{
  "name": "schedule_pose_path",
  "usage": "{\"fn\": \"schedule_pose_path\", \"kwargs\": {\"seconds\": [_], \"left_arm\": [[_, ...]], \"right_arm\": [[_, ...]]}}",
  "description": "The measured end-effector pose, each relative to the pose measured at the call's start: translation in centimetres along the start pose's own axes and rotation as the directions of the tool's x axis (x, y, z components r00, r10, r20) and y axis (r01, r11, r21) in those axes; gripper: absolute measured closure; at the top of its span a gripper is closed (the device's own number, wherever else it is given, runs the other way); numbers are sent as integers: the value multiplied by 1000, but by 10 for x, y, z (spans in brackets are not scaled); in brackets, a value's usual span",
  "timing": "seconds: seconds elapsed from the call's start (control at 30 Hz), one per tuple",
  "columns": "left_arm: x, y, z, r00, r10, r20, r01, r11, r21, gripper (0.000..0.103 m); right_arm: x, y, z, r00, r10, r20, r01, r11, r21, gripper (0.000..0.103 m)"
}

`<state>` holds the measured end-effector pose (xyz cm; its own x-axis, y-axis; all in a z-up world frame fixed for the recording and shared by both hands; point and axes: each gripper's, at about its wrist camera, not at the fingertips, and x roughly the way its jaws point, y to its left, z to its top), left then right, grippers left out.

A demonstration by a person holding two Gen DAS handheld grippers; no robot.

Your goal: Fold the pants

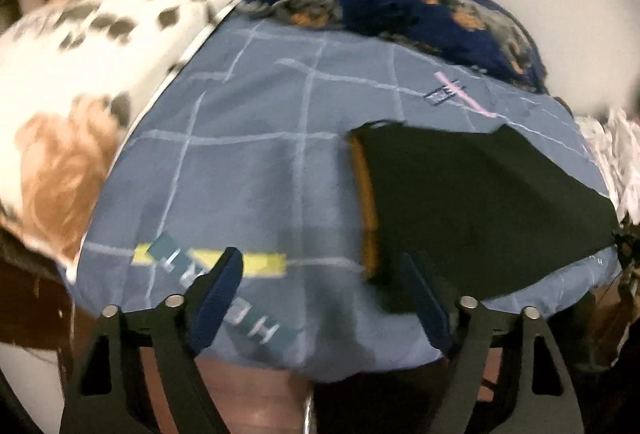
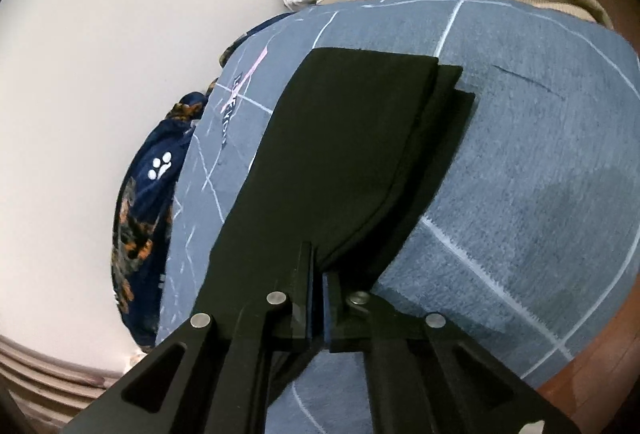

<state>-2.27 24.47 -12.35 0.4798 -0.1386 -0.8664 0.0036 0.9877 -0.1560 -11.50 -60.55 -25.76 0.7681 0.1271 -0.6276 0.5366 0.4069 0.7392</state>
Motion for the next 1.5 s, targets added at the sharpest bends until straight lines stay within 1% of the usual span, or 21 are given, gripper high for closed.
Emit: {"fn": "schedule_pose_path", "kwargs": {"seconds": [0.13, 0.2, 0.33, 0.37, 0.4, 0.43, 0.47, 0.5, 0.6, 0.7, 0.87, 0.97, 1.03, 1.07, 1.13, 1.17, 1.2, 1.27, 1.37, 1.43, 1.5], "left_arm": [[6, -2, -12, 995, -99, -20, 99, 995, 7, 27], [20, -14, -17, 980, -184, -79, 185, 983, 1, 27], [42, -34, -29, 968, -195, -156, 201, 979, 19, 28], [46, -34, -31, 962, -217, -165, 219, 976, -1, 32], [49, -34, -32, 956, -237, -173, 237, 971, -22, 45], [51, -35, -32, 952, -250, -177, 248, 968, -34, 65], [53, -37, -32, 947, -261, -186, 258, 965, -45, 74], [55, -39, -33, 948, -251, -197, 246, 968, -48, 76], [60, -41, -32, 949, -235, -212, 226, 972, -65, 78], [56, -34, -29, 942, -275, -193, 253, 958, -132, 78], [67, -22, -30, 919, -324, -226, 278, 937, -212, 77], [71, -22, -27, 916, -336, -220, 289, 931, -222, 72], [73, -25, -26, 920, -325, -219, 282, 937, -205, 72], [73, -29, -25, 929, -297, -222, 261, 949, -175, 73], [65, -40, -23, 955, -211, -210, 190, 975, -116, 87], [61, -43, -19, 960, -190, -205, 170, 979, -108, 90], [52, -47, -11, 970, -169, -176, 155, 983, -95, 99], [30, -52, 12, 983, -157, -93, 150, 986, -79, 99], [4, -62, 41, 990, -144, 12, 144, 989, -38, 99], [3, -63, 51, 994, -103, 36, 103, 995, 0, 100], [25, -50, 48, 1000, -28, -12, 28, 1000, -10, 103]], "right_arm": [[0, 1, -1, 1000, -7, 2, 7, 1000, -9, 102], [0, -4, 1, 1000, 14, -10, -14, 1000, 26, 102], [0, -8, 0, 999, 31, -24, -29, 997, 67, 103], [0, -6, 0, 999, 23, -24, -21, 998, 58, 103], [0, -4, -1, 1000, 10, -23, -9, 999, 45, 103], [0, -3, -1, 1000, 4, -23, -3, 999, 40, 103], [0, -3, -1, 1000, 1, -23, 0, 999, 40, 103], [0, -3, -1, 1000, 0, -23, 1, 999, 43, 103], [0, -3, 0, 1000, 6, -22, -5, 999, 50, 103], [0, -3, 0, 1000, 8, -21, -7, 999, 49, 103], [0, -5, 1, 1000, 20, -24, -19, 998, 62, 103], [0, -6, 1, 1000, 19, -24, -17, 998, 56, 103], [0, -6, 1, 1000, 19, -25, -18, 998, 57, 103], [0, -6, 2, 1000, 18, -25, -17, 998, 55, 103], [0, -5, 2, 1000, 12, -26, -11, 999, 48, 103], [0, -5, 2, 1000, 10, -25, -9, 999, 46, 103], [0, -4, 2, 1000, 8, -24, -7, 999, 43, 103], [0, -3, 2, 1000, 5, -23, -5, 999, 37, 103], [0, 0, 0, 1000, 0, -16, 1, 1000, 29, 103], [0, 0, -3, 1000, 13, -11, -12, 999, 36, 103], [-1, -3, -6, 999, 35, -3, -35, 998, 46, 103]]}}
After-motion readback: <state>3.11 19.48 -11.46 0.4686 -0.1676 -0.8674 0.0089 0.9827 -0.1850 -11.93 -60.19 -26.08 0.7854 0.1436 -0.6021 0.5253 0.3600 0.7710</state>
